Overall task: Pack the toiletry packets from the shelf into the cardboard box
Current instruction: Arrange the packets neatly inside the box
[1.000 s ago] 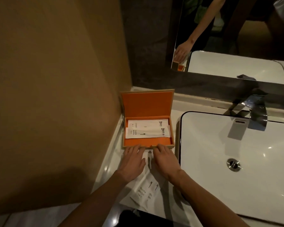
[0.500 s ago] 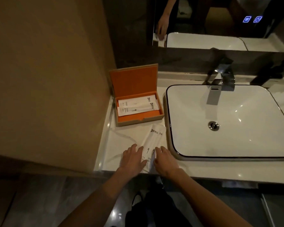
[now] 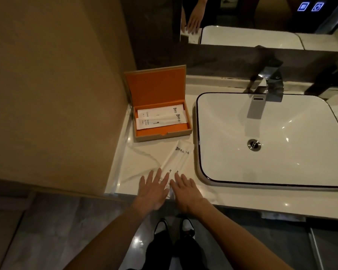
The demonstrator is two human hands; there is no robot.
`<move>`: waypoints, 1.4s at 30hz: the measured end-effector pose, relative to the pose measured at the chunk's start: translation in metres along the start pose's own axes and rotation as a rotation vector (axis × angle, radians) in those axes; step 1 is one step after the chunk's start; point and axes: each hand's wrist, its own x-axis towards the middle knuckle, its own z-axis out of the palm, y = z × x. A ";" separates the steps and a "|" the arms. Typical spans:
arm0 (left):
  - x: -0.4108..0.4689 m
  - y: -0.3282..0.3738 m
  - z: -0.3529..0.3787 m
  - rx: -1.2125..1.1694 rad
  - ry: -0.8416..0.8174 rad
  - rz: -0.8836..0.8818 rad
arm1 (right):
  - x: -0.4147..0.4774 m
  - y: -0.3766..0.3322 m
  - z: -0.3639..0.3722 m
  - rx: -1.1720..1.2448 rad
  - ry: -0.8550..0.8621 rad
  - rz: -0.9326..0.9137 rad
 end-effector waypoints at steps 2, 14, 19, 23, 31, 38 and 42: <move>-0.003 -0.005 0.003 0.000 0.011 0.002 | -0.001 -0.002 0.000 -0.061 0.017 -0.001; 0.006 -0.030 -0.007 -0.126 0.206 -0.152 | 0.024 -0.002 -0.033 -0.110 0.292 -0.092; 0.016 -0.029 -0.012 -0.086 0.207 -0.139 | 0.044 0.023 -0.042 -0.354 0.215 -0.173; 0.019 -0.030 -0.009 -0.083 0.185 -0.152 | 0.040 0.024 -0.030 -0.406 0.210 -0.196; 0.016 -0.038 -0.013 -0.058 0.224 -0.210 | 0.042 0.018 -0.020 -0.359 0.308 -0.314; 0.021 -0.030 -0.016 -0.058 0.192 -0.190 | 0.055 0.037 -0.031 -0.440 0.201 -0.350; 0.020 -0.028 -0.012 -0.079 0.207 -0.220 | 0.049 0.034 -0.025 -0.433 0.196 -0.336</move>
